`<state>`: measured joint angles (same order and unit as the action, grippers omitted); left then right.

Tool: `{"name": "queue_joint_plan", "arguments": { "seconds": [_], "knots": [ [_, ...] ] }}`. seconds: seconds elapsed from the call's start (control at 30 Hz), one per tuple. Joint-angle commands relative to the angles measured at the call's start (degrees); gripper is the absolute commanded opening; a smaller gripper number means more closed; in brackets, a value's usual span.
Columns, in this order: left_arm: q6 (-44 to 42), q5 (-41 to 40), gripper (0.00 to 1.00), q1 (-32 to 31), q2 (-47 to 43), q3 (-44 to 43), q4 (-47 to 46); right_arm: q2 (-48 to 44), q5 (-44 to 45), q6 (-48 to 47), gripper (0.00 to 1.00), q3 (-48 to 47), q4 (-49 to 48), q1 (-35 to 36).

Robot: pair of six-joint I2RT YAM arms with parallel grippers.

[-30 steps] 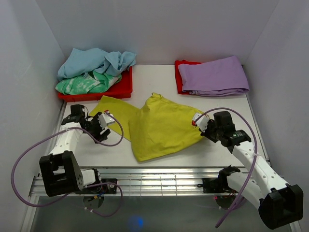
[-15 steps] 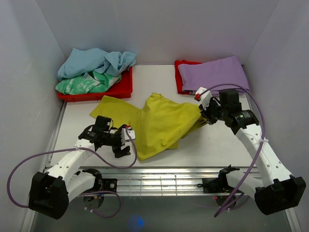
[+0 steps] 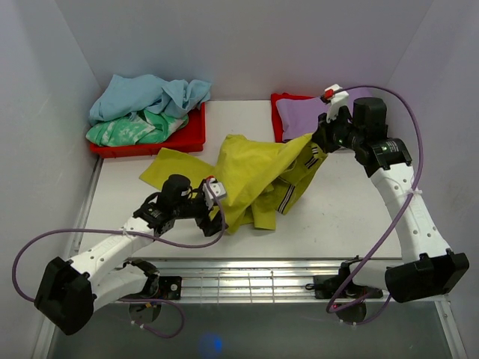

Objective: Fold and stack the trousers
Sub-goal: Flatten the trousers out

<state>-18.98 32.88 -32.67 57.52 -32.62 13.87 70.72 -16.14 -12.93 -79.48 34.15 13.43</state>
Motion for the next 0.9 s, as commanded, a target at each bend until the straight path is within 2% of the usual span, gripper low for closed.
{"name": "queue_joint_plan", "arguments": {
  "seconds": [0.0,0.17,0.43,0.6,0.67,0.83,0.87],
  "knots": [
    [12.99,-6.86,0.98,-1.34,3.11,-1.12,-10.69,0.73,2.25,8.52,0.08,-5.33,-4.97,-2.35],
    [24.23,-5.29,0.98,-5.11,5.68,-1.31,-18.77,1.61,4.27,11.25,0.08,-7.7,-4.97,-3.67],
    [30.67,-17.14,0.98,-13.73,5.76,0.37,-21.16,1.88,7.96,14.14,0.08,-6.04,-6.2,-4.11],
    [29.36,-28.2,0.98,-20.23,10.23,-1.12,-21.34,2.32,8.75,15.56,0.08,-5.24,-7.87,-4.11],
    [26.64,-29.1,0.98,-23.04,12.52,-1.91,-22.47,2.67,9.11,15.65,0.08,-5.16,-7.87,-4.2],
    [20.92,-41.99,0.98,-24.11,18.93,-2.97,-24.77,0.92,8.94,15.22,0.08,-3.05,-9.98,-4.29],
    [21.26,-46.29,0.93,-22.46,20.08,-4.19,-21.03,0.65,9.02,14.87,0.08,-2.7,-9.98,-4.29]
  ]
}}
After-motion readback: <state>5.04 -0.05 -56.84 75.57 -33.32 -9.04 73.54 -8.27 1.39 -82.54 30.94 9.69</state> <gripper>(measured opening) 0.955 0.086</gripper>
